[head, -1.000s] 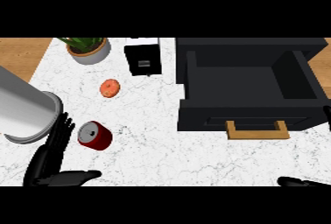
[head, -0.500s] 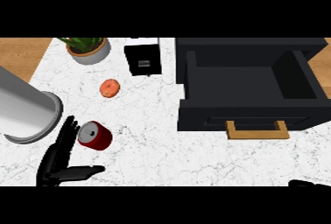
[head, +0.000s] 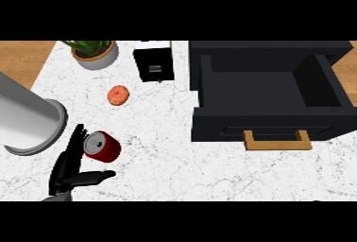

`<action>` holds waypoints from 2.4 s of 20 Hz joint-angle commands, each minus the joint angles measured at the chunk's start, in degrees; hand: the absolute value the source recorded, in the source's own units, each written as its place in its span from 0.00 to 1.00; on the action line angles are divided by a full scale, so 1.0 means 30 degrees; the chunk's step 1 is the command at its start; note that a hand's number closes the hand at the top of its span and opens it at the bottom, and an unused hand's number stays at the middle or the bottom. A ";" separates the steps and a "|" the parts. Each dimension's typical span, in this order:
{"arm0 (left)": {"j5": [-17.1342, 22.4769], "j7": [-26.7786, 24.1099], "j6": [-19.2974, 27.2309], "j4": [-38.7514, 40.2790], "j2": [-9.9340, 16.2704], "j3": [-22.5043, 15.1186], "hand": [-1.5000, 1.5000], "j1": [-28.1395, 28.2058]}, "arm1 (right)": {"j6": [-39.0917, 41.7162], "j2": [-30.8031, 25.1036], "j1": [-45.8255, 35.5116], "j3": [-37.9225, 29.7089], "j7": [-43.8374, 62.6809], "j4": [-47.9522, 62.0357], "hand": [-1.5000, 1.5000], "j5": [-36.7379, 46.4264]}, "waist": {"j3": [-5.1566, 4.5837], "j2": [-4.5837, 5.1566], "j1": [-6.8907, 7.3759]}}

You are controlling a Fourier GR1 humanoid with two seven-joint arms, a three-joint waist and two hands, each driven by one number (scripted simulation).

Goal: Pick up the can, place it into the drawer and close the drawer

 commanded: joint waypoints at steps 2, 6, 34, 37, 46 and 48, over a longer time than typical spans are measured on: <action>0.0215 -0.0072 0.0301 0.2348 0.0488 0.0214 0.00 -0.2175 | 0.0286 -0.1213 -0.1191 -0.1239 0.1554 -0.0009 0.00 -0.0912 | 0.0000 -0.0002 0.0001; 0.0543 -0.1382 0.0204 0.4971 0.1057 0.0733 0.00 -0.3819 | -0.0243 0.0345 -0.0549 0.0157 0.0556 -0.0193 0.00 0.0512 | -0.0003 0.0004 -0.0028; 0.0866 -0.4873 -0.1627 1.0891 -0.0138 0.0091 1.00 -0.8717 | 0.0410 -0.0171 -0.0723 -0.1230 0.0735 -0.0583 0.00 -0.0076 | -0.0004 0.0020 -0.0132; 0.1550 -0.3752 0.1424 1.0813 -0.1042 0.1089 1.00 -1.0569 | 0.0253 -0.0858 -0.1423 -0.1767 0.1794 -0.1088 0.00 -0.0671 | -0.0010 0.0024 -0.0259; 0.1469 -0.0164 0.1612 0.6772 -0.1907 -0.0771 1.00 -1.0985 | 0.0236 -0.0385 -0.0872 -0.1090 0.1764 -0.1444 0.00 0.0279 | 0.0016 -0.0107 0.0103; 0.1711 0.0599 0.2990 0.6054 -0.2210 -0.1514 1.00 -1.2280 | 0.0113 -0.1170 -0.2238 -0.1978 0.1732 -0.0151 0.00 -0.0248 | 0.0017 -0.0100 0.0079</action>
